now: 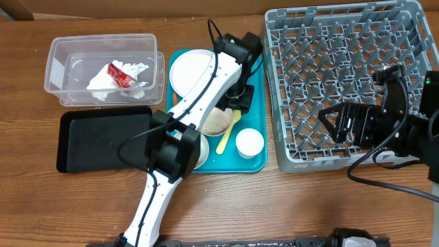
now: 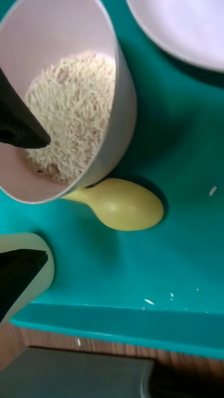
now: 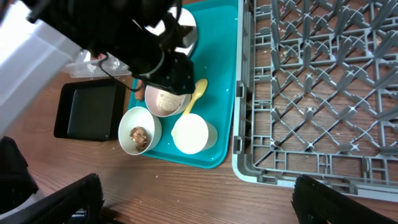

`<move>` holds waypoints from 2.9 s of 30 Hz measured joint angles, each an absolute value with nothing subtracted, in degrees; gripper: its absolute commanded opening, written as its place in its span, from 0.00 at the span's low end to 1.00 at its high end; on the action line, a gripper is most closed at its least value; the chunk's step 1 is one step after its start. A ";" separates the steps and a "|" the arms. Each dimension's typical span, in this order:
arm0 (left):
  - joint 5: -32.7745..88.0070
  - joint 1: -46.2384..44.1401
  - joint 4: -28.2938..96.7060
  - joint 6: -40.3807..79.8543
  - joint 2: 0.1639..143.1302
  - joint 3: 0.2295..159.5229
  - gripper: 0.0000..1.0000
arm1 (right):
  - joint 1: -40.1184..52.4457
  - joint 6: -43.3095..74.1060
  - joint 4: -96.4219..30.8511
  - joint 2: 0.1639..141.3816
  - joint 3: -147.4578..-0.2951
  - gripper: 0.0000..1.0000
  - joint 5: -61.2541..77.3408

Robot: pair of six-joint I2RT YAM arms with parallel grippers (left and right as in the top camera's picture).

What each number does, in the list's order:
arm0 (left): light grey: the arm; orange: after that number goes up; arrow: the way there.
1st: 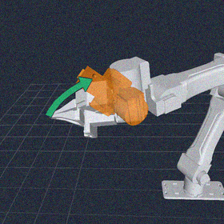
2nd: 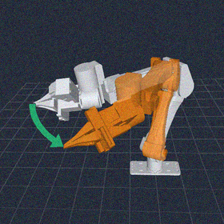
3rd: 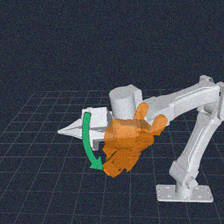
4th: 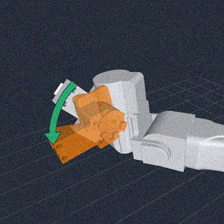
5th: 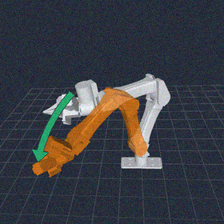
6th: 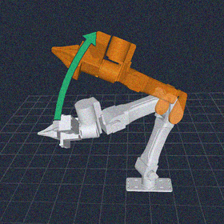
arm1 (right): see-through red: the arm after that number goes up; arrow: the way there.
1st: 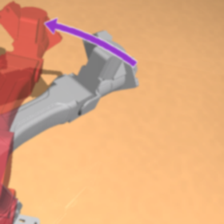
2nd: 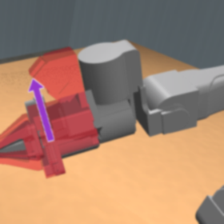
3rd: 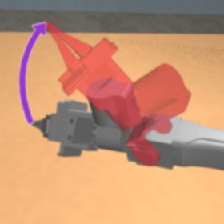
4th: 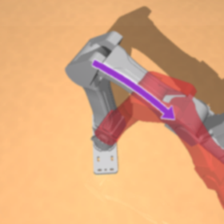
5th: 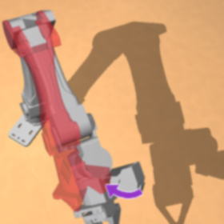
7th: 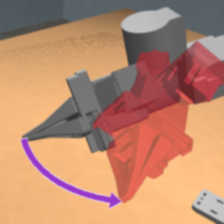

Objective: Sort waste into correct bins and load items into the dishwasher
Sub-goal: 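Grasp the rim of the rice bowl with the left gripper, then carry the bowl to the black tray and tip out the rice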

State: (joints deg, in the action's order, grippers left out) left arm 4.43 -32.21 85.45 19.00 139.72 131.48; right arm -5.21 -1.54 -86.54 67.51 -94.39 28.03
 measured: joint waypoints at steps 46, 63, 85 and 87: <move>8.38 -7.25 96.05 7.03 108.88 134.47 0.04 | -5.21 -1.50 -86.78 67.53 -94.39 1.00 28.01; 36.45 20.29 69.25 -15.49 95.18 73.93 0.04 | -5.21 -1.50 -87.02 67.51 -94.39 1.00 28.14; 67.46 39.55 58.26 -16.71 109.32 68.49 0.04 | -5.21 -1.52 -87.72 67.51 -94.39 1.00 28.16; 71.40 39.92 58.26 -16.73 113.45 68.29 0.04 | -5.21 -1.52 -87.70 67.51 -94.39 1.00 28.14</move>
